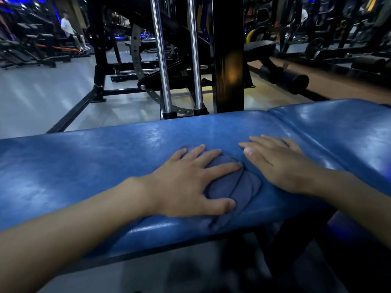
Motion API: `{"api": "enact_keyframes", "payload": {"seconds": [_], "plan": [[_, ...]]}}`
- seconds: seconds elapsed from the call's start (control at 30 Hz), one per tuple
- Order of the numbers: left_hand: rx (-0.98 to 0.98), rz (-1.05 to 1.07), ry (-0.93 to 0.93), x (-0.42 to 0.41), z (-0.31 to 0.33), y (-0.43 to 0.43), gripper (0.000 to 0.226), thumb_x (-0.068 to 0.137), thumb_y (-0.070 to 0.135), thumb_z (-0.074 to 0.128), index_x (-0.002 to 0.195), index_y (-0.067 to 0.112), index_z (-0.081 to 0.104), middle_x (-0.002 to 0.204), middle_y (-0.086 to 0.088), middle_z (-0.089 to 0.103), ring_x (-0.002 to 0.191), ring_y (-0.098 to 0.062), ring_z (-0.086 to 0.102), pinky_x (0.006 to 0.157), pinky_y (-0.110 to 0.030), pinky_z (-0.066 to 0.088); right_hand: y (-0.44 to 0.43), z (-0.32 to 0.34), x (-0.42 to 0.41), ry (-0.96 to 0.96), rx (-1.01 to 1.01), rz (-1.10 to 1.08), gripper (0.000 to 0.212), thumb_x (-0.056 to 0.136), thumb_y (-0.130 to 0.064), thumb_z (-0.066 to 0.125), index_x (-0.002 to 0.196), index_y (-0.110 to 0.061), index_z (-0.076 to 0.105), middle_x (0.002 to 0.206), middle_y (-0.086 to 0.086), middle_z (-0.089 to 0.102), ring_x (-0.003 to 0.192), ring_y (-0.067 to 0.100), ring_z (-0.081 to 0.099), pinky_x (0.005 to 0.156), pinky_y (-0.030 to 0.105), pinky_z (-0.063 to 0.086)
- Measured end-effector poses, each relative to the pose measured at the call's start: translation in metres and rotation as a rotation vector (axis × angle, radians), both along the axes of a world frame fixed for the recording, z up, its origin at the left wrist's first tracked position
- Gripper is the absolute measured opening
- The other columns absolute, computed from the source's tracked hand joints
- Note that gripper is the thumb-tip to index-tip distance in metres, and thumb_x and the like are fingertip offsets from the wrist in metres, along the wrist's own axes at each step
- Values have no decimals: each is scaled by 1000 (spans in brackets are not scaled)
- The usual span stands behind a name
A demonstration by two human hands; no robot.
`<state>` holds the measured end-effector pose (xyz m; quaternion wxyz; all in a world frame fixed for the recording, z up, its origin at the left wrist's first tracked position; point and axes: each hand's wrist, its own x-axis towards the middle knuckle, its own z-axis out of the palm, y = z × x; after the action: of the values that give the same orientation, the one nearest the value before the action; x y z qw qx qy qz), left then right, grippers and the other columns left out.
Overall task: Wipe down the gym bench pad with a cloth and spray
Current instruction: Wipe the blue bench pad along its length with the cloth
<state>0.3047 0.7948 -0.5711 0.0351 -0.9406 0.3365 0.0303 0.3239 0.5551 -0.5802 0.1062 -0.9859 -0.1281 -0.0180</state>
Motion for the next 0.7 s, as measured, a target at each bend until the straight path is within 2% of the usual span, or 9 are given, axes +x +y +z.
{"api": "enact_keyframes", "payload": {"seconds": [0.07, 0.17, 0.3, 0.4, 0.47, 0.57, 0.7], "plan": [[-17, 41, 30, 18, 2, 4, 85, 66, 87, 13, 145, 61, -2, 165, 8, 6, 152, -19, 0, 121, -47, 4, 3, 0, 4, 17, 8, 3, 89, 75, -77, -13, 148, -45, 27, 161, -10, 20, 150, 10, 5, 120, 50, 0], [-49, 127, 7, 69, 3, 23, 86, 67, 87, 12, 148, 56, 9, 162, 7, 18, 148, -17, 15, 120, -48, 11, 7, -2, 8, 44, -9, 7, 84, 80, -76, -12, 148, -45, 25, 163, -9, 14, 150, 10, 0, 120, 49, -1], [-81, 426, 12, 140, 6, 66, 96, 62, 91, 13, 150, 53, 16, 160, 3, 25, 146, -23, 24, 118, -51, 18, 7, -4, 7, 46, 8, 6, 76, 84, -75, -9, 146, -48, 25, 163, -12, 13, 149, 7, -3, 120, 47, -3], [-90, 554, 15, 160, 5, 82, 88, 69, 88, 18, 150, 54, 16, 160, 4, 27, 146, -26, 26, 116, -52, 21, 7, -7, 9, 10, -5, 7, 80, 79, -75, -10, 146, -47, 25, 162, -11, 14, 150, 9, -2, 120, 47, -1], [-52, 519, -14, 155, 1, 79, 80, 76, 85, 18, 150, 54, 14, 161, 5, 26, 146, -25, 25, 116, -52, 20, 7, -10, 10, -10, -26, 6, 85, 76, -76, -13, 146, -47, 24, 162, -10, 14, 150, 10, -1, 120, 49, 0], [-9, 411, -9, 125, 3, 66, 87, 69, 85, 7, 151, 54, 10, 163, 4, 21, 148, -22, 20, 118, -50, 15, 8, -10, 11, -23, -48, 3, 90, 72, -77, -18, 146, -47, 22, 163, -9, 14, 150, 11, 0, 119, 49, 0], [37, 100, -7, 53, 4, 38, 81, 73, 83, 4, 149, 57, -1, 166, 4, 9, 152, -20, 5, 121, -49, 6, 9, -8, 10, -5, -51, -14, 81, 78, -73, -13, 147, -47, 23, 163, -10, 14, 150, 10, 1, 119, 48, 1]]}}
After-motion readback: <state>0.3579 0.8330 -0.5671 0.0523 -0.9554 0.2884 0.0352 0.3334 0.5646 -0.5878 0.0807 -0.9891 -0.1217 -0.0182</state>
